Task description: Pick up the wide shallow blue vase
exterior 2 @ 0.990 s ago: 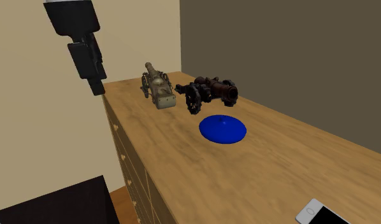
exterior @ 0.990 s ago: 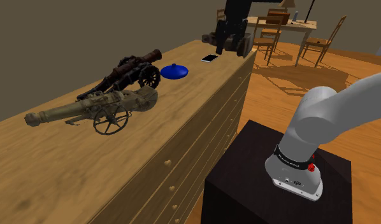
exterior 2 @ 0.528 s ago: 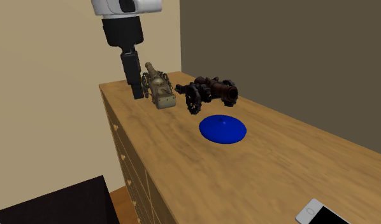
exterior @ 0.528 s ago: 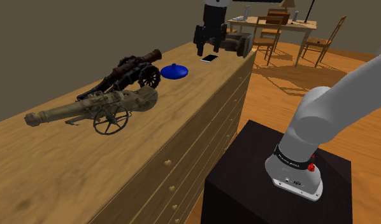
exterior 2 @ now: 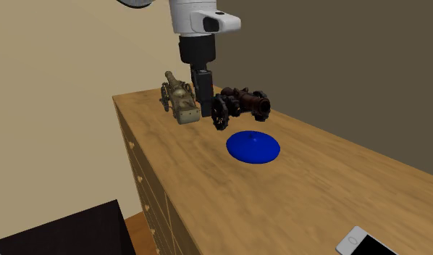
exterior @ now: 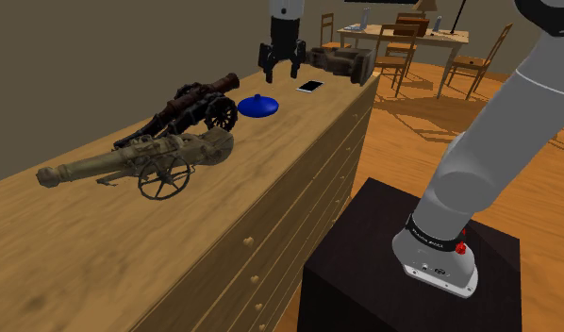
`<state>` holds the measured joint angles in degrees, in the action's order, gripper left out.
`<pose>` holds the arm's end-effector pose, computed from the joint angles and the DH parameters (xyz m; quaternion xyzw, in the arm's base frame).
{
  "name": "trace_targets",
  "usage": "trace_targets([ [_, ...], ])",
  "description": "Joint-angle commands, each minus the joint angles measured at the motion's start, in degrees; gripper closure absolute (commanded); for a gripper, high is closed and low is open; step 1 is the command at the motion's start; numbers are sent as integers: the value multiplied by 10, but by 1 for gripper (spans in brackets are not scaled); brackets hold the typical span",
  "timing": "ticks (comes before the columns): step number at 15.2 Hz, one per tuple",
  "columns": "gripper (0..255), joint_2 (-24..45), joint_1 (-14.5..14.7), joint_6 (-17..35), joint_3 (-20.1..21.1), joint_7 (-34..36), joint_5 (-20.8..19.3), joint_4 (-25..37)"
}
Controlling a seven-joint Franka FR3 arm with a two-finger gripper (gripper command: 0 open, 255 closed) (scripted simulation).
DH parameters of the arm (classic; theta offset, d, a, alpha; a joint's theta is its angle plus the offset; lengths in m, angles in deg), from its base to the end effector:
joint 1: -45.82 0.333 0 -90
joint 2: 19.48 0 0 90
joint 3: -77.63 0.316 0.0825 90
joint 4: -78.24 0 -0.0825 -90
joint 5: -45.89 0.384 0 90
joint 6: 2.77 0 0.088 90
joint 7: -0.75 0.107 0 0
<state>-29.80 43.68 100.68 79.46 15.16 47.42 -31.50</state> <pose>0.5122 0.0006 0.5766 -0.9907 0.1308 -0.0336 0.0145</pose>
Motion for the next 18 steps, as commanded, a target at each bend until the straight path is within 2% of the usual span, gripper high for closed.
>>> trace_targets([
  [1,0,49,-3,5,-1,7,-4,41],
  [6,0,168,-8,-3,-5,27,-14,161],
  [11,0,298,-11,-35,-13,44,-21,315],
  [18,0,297,-11,12,-13,45,-21,266],
])
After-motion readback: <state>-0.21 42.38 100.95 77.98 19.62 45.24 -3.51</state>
